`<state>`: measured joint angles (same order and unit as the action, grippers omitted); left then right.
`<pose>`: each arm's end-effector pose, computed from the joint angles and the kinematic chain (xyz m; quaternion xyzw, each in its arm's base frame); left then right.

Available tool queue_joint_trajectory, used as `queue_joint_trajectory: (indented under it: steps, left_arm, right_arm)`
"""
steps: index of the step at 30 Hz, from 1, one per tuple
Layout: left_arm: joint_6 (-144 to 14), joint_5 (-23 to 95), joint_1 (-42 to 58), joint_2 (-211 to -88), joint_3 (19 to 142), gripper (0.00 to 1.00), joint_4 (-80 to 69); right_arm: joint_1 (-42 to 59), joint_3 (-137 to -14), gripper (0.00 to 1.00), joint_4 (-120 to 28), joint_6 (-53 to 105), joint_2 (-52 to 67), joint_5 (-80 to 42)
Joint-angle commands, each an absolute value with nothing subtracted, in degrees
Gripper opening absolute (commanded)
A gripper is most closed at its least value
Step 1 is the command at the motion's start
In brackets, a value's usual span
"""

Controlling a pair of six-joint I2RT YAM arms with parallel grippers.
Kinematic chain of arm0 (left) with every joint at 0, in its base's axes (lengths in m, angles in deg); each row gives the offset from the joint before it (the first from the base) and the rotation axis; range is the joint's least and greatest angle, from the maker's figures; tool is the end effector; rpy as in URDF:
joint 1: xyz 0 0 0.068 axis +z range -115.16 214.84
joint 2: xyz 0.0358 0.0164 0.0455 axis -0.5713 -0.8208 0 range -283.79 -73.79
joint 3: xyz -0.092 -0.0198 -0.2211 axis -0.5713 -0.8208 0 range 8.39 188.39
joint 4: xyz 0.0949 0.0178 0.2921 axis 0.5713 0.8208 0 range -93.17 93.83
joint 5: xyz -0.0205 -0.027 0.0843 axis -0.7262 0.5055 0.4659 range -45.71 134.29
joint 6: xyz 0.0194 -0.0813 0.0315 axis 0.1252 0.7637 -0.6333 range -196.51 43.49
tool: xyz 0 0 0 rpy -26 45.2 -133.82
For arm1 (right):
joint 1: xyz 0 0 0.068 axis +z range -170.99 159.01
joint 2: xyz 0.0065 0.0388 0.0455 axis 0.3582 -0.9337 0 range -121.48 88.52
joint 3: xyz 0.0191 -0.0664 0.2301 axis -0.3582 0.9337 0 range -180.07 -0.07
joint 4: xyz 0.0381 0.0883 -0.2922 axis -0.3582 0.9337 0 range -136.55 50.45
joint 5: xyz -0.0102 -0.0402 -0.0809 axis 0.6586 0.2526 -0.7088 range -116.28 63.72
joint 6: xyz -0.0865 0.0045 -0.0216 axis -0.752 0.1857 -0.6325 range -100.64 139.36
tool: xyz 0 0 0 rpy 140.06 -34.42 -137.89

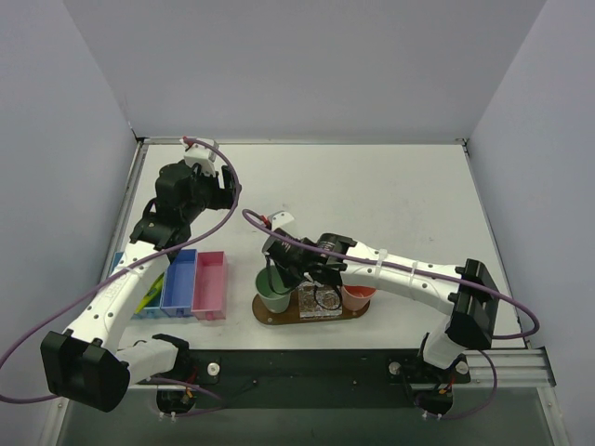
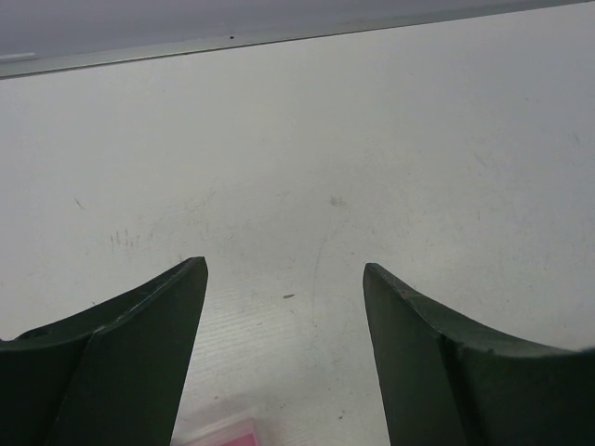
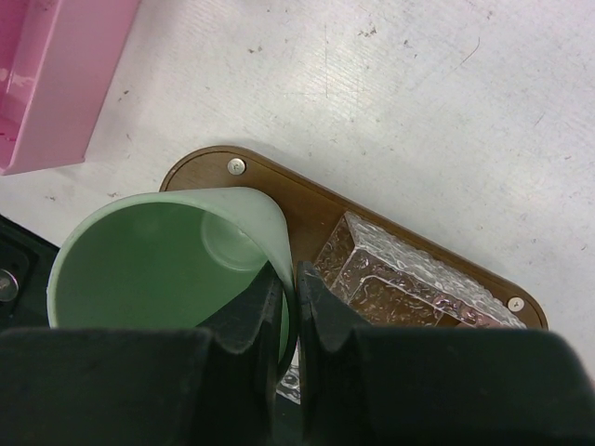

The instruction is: Prepare toiletry sets of a toothbrush and toothpaste on the tray

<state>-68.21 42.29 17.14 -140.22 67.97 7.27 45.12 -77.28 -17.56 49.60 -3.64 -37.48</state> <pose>0.3548 -0.1162 0.3034 0.0763 0.8017 -0.1471 0.5743 0.1913 0.3936 0.2201 -0.2457 0.8832 0.2302 0.3265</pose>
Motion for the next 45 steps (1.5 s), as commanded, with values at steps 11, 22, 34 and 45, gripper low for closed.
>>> queue_joint_trajectory:
  steps: [11, 22, 34, 45]
  left_arm:
    - [-69.2, 41.9, 16.8, -139.0, 68.4, 0.78, 4.7]
    - [-69.2, 41.8, 16.6, -139.3, 68.5, 0.78, 4.8]
    - [-68.9, 42.2, 16.6, -139.4, 68.8, 0.78, 5.0]
    - [-65.9, 43.9, 16.6, -139.9, 69.1, 0.78, 8.2]
  right_arm:
    - [45.8, -75.5, 0.00, -17.6, 50.9, -5.0, -39.4]
    - [45.8, -75.7, 0.22, -17.5, 51.5, -4.7, -39.6]
    - [45.9, -77.0, 0.37, -17.7, 50.2, -3.3, -41.2]
    - [44.7, -78.4, 0.46, -18.3, 48.0, 1.6, -43.6]
